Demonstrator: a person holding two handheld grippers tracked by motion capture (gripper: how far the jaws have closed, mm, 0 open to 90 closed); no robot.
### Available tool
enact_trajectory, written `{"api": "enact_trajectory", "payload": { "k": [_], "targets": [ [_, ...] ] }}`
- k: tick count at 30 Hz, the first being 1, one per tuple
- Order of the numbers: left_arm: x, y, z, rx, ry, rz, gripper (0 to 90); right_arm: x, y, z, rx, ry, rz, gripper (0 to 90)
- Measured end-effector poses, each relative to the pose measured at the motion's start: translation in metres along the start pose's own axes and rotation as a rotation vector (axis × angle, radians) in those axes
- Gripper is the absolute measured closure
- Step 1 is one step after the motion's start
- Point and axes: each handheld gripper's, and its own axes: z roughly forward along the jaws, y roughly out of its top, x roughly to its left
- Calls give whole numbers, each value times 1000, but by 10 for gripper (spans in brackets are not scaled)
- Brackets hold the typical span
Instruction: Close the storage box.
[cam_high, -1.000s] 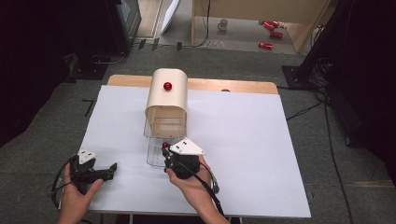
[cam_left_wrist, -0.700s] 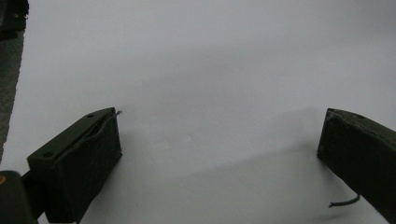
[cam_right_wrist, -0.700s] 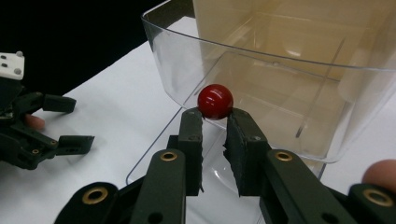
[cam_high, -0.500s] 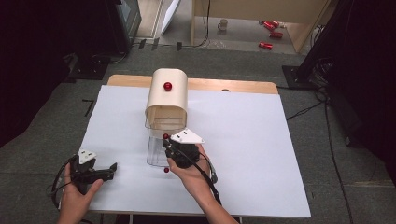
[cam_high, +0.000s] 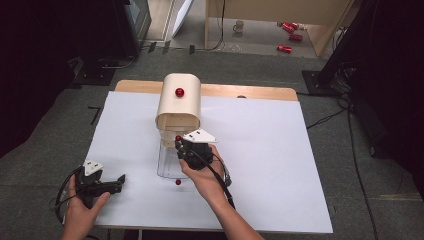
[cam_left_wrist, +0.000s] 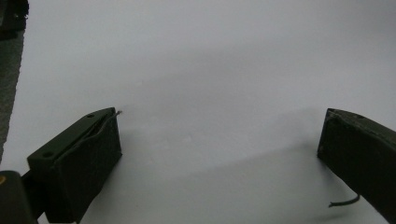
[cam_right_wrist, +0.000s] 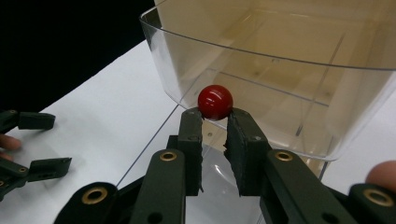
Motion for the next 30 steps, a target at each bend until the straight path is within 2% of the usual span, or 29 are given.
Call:
{"api": "enact_trajectory", "payload": {
  "k": [12,19,21,22,23,24,25,26,27,28,29,30],
  "targets": [
    [0,0,0,-1,0,0,0,-6,6,7,1,-12,-3,763],
    [0,0,0,0,0,-1,0,-9,6,9,2,-2,0,763],
    [0,0,0,0,0,-1,0,-9,6,9,0,0,-2,740],
    [0,0,0,1,0,0,0,-9,5,7,-4,20,-6,643],
    [0,0,0,0,0,-1,0,-9,5,7,-4,20,-6,643],
    [0,0,0,1,0,0,0,-9,5,4,-7,24,-22,517],
    [0,0,0,1,0,0,0,-9,5,4,-7,24,-22,517],
    [0,0,0,1,-1,-1,0,-9,4,-1,-2,23,-29,336],
    [0,0,0,1,-1,-1,0,-9,4,-1,-2,23,-29,336],
    [0,0,0,1,-1,-1,0,-10,3,-5,10,18,-33,130],
    [0,0,0,1,-1,-1,0,-10,3,-5,10,18,-33,130],
    [0,0,0,2,-1,-1,0,-11,3,-7,17,17,-28,88]
  ]
}}
